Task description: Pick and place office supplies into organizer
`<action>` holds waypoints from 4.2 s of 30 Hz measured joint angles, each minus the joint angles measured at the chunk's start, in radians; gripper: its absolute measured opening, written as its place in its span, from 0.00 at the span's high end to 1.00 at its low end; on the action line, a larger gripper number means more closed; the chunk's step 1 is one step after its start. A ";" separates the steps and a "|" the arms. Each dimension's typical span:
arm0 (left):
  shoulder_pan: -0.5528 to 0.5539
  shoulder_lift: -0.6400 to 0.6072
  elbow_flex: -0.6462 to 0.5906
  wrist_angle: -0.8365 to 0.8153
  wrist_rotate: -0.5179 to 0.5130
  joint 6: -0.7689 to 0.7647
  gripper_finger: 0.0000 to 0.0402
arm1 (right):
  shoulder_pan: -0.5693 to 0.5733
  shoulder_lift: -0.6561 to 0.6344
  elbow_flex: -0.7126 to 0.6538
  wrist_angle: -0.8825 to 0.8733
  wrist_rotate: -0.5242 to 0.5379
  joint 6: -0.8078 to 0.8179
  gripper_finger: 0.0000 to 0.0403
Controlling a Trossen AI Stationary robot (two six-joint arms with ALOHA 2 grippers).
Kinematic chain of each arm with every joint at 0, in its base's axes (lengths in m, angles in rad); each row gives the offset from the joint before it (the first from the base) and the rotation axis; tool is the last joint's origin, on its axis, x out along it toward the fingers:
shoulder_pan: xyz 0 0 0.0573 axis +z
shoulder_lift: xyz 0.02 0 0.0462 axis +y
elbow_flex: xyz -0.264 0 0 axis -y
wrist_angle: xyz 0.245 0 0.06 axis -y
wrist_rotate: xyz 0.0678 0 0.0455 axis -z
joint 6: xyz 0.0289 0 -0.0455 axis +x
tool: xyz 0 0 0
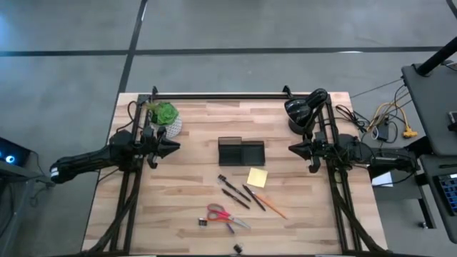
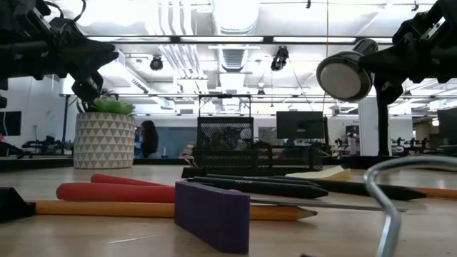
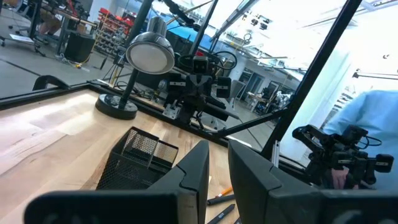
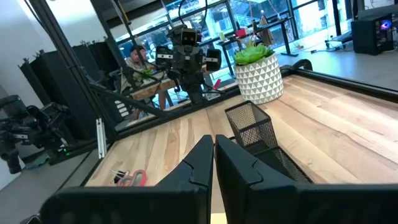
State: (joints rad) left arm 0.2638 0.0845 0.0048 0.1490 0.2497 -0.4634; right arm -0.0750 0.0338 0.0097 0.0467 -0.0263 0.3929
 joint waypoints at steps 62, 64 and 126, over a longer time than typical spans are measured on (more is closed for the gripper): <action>0.000 0.000 0.000 0.217 -0.057 -0.137 0.89 | 0.156 0.957 0.622 -0.213 -0.448 0.645 0.97; 0.000 0.000 0.000 0.205 -0.054 -0.194 0.89 | 0.188 1.020 0.627 -0.176 -0.483 0.682 0.97; 0.000 0.062 0.000 0.210 -0.045 -0.214 0.89 | 0.633 2.118 1.490 -0.312 -0.240 1.043 0.51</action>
State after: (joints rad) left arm 0.2634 0.1468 0.0048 0.3587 0.2043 -0.6769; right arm 0.5583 2.1517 1.5002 -0.2649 -0.2663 1.4363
